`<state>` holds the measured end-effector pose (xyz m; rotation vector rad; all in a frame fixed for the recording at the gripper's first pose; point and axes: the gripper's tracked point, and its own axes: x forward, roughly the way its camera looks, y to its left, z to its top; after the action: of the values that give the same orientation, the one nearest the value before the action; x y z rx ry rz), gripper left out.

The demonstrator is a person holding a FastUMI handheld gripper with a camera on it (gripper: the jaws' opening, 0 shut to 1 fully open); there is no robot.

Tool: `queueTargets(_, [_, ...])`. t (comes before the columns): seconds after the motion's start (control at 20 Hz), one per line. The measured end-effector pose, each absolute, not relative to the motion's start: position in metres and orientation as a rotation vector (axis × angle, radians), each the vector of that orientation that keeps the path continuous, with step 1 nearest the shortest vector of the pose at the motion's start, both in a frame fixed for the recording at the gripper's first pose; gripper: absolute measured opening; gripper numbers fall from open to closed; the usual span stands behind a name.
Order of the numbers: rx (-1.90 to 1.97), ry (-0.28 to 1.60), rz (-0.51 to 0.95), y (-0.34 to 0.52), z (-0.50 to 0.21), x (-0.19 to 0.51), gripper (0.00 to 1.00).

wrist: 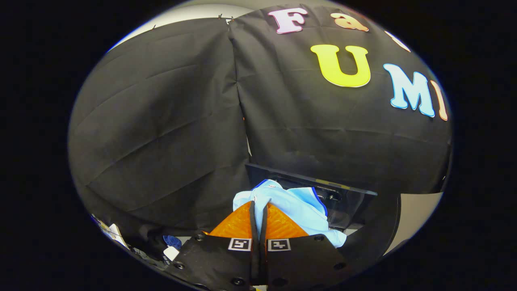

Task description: Put the clothes into the washing machine and then close the washing machine lid.

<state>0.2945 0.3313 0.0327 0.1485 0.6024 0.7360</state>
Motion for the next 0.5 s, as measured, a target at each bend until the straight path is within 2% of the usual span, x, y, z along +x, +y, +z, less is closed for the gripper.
queueTargets(0.5, [0.094,0.685,0.688,0.347,-0.054,0.315,0.01])
